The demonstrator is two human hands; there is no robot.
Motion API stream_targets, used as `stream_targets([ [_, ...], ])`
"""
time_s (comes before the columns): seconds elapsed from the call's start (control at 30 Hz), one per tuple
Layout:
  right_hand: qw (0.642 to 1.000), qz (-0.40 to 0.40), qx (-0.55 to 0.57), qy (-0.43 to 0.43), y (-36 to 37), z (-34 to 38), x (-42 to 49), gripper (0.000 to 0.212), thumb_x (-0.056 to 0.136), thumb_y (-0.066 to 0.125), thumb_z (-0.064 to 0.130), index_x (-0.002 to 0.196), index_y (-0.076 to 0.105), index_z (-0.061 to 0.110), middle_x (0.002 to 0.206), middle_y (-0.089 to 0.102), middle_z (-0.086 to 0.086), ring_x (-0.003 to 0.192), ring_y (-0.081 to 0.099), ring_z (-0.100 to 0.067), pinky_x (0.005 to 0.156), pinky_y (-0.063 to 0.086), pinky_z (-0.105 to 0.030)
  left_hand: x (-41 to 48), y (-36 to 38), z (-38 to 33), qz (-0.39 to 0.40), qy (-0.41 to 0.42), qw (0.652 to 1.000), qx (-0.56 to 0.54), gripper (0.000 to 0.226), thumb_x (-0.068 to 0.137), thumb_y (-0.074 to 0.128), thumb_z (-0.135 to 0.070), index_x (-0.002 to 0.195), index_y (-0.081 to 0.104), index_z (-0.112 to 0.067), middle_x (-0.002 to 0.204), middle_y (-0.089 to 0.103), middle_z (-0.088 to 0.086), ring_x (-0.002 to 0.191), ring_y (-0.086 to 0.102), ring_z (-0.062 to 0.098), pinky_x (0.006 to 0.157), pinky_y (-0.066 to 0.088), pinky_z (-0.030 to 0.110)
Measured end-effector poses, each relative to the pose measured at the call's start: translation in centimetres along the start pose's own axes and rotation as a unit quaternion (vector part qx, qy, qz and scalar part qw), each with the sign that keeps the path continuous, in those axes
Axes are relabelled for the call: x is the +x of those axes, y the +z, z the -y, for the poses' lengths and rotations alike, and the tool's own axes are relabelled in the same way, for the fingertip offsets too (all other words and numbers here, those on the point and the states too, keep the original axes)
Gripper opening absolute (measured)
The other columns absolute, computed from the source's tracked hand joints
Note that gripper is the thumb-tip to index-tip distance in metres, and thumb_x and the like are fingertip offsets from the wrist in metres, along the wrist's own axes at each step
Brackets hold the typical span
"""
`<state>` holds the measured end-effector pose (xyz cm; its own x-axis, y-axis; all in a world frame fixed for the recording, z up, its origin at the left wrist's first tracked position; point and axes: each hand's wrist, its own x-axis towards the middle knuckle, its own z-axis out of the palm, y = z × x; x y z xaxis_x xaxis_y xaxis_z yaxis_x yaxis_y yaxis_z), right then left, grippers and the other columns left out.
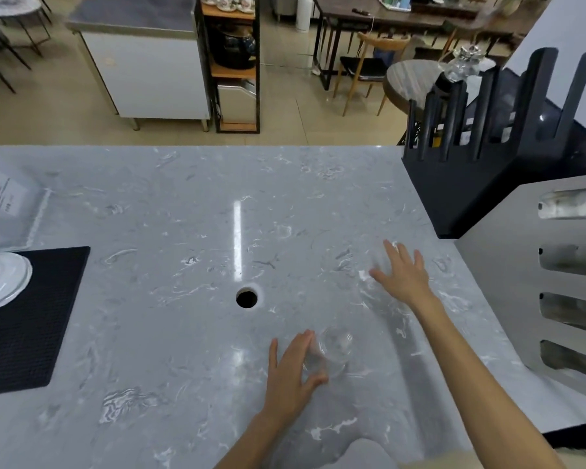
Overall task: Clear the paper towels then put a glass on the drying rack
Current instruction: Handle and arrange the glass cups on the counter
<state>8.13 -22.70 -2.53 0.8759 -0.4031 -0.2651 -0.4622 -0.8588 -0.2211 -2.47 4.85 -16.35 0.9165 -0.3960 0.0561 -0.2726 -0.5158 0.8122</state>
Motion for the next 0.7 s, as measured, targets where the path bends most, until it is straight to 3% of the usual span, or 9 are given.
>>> stream_targets([
  [0.1,0.999,-0.038,0.028,0.007,2.2,-0.2,-0.6,0.065,0.090,0.064,0.037,0.148,0.037,0.024,0.154,0.037,-0.007,0.137,0.031,-0.035,0.100,0.044,-0.045,0.0,-0.1,0.0,0.008,0.002,1.000,0.012,0.087,0.087,0.042,-0.077,0.155,0.036,-0.024,0.157,0.039,-0.018,0.149,0.029,-0.004,0.126,-0.010,0.044],
  [0.2,0.996,-0.080,0.028,-0.012,3.9,0.5,-3.1,0.054,0.088,0.066,0.032,0.138,0.048,0.026,0.142,0.048,-0.003,0.126,0.040,-0.031,0.084,0.051,-0.039,-0.1,0.0,0.0,0.013,0.001,1.000,0.019,0.089,0.087,0.040,-0.079,0.156,0.034,-0.023,0.159,0.040,-0.015,0.150,0.029,-0.002,0.126,-0.009,0.045],
  [0.37,0.993,-0.110,0.016,-0.037,5.7,2.0,-6.7,0.049,0.083,0.068,0.022,0.131,0.058,0.022,0.131,0.058,-0.004,0.116,0.048,-0.032,0.078,0.053,-0.038,-0.1,0.0,-0.2,0.000,0.008,0.999,0.032,0.085,0.089,0.039,-0.077,0.154,0.037,-0.021,0.156,0.046,-0.012,0.148,0.033,0.001,0.126,-0.010,0.043],
  [0.7,0.992,-0.116,0.019,-0.034,5.5,2.2,-6.8,0.049,0.083,0.065,0.022,0.131,0.058,0.021,0.134,0.057,-0.004,0.118,0.047,-0.031,0.077,0.053,-0.037,0.0,0.1,-0.1,0.010,0.007,0.999,0.050,0.079,0.092,0.049,-0.069,0.154,0.037,-0.022,0.155,0.046,-0.011,0.146,0.038,0.003,0.126,-0.011,0.039],
])
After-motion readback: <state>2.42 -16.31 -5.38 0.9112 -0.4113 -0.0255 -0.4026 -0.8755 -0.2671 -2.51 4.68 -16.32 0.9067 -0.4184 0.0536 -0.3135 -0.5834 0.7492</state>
